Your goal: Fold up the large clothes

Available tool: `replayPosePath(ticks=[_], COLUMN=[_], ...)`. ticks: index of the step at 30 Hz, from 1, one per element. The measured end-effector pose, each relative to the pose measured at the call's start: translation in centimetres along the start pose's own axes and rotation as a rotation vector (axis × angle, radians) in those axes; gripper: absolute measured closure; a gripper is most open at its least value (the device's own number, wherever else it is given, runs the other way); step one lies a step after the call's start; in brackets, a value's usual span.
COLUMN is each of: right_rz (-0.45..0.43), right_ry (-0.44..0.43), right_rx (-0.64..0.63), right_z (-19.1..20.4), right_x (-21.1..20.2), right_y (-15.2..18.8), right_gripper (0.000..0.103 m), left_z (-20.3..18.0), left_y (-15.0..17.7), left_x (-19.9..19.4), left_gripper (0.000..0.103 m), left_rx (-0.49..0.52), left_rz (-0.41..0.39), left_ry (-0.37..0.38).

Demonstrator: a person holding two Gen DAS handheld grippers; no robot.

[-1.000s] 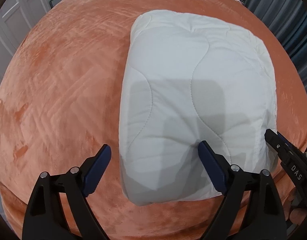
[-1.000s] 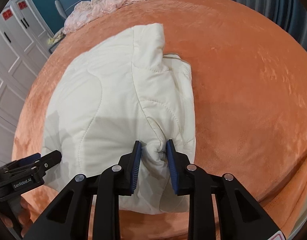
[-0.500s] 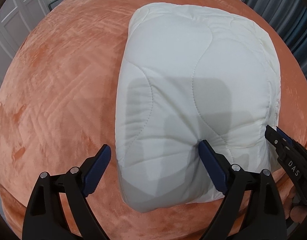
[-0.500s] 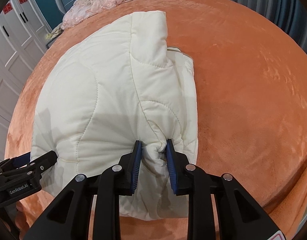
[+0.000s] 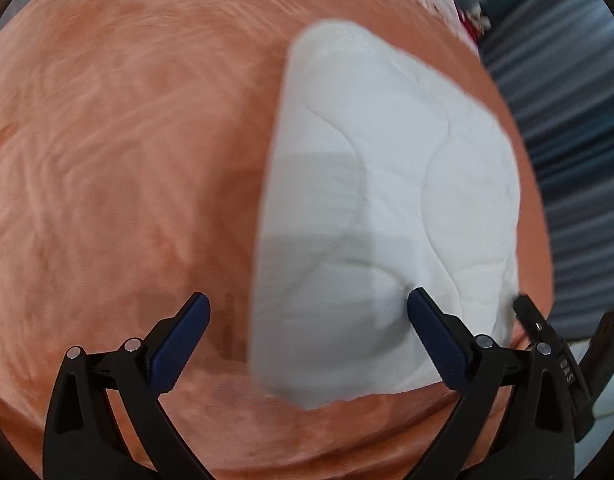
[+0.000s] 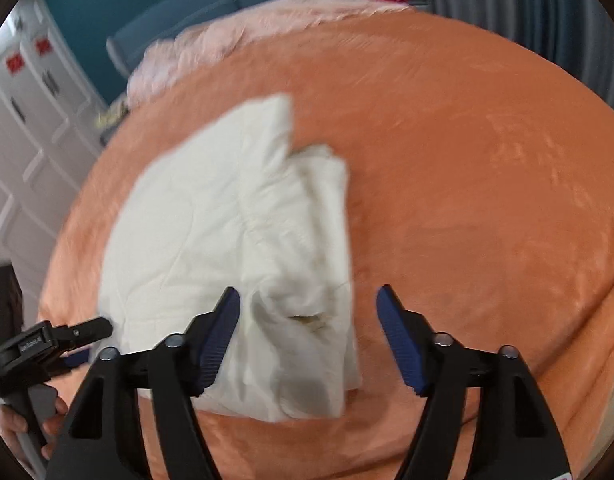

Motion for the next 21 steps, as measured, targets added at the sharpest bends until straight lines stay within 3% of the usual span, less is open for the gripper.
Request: replayPosePath(ticks=[5, 9, 21], right_rz=[0.119, 0.204, 0.213], right_ry=[-0.090, -0.156, -0.194], right_rx=[0.163, 0.275, 0.345], right_z=[-2.6, -2.8, -2.6], right_x=[2.6, 5.2, 8.4], right_y=[0.5, 1.7, 2.6], right_gripper=[0.024, 0.023, 0.011], left_z=[0.5, -1.6, -3.3], left_y=[-0.9, -1.2, -1.4], left_x=[0.8, 2.7, 5.0], left_gripper=[0.005, 0.005, 0.005], left_rx=[-0.034, 0.033, 0.042], left_rz=[0.026, 0.046, 0.035], left_ry=[0.038, 0.039, 0.011])
Point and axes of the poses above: each gripper's, at about its wrist camera, not at the fingertips, and x roughly the way its jaws point, z to its left, y to its underside, the point moved 1 cm from there along x, roughly the way its jaws point, and after that the axes turned 11 degrees about -z, right-handed, at the moved point
